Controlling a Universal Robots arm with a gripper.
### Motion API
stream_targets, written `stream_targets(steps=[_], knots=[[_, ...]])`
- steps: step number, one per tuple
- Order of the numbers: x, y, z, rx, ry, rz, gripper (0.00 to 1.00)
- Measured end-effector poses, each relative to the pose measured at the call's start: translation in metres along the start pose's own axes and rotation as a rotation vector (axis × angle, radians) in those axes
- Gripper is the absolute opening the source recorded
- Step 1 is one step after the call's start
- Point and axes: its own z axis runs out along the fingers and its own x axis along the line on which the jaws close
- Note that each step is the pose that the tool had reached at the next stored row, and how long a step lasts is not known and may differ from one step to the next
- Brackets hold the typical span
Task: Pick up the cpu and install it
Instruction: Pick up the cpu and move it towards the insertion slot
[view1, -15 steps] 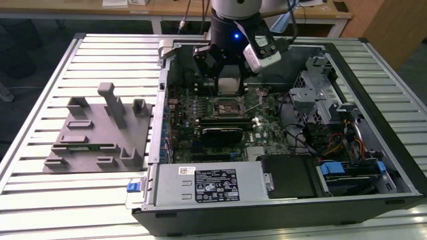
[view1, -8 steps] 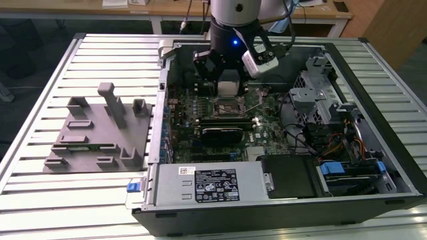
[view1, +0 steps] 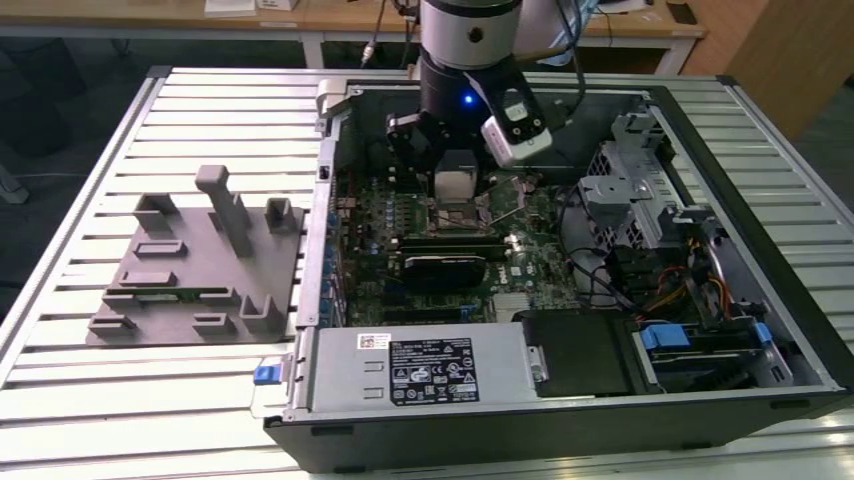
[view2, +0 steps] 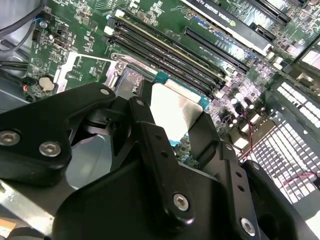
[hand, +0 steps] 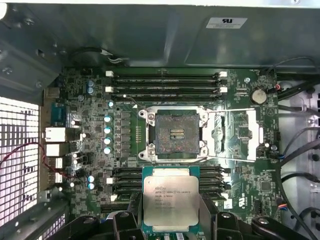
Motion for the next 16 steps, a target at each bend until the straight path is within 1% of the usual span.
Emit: stream_targets(steps=[12,16], knots=[[0.0007,-0.0011,0.0179,0.0002,0.0001,0.0,0.54],[0.0002,0.0015,0.0236,0.0003,0.0011,0.0,0.54]])
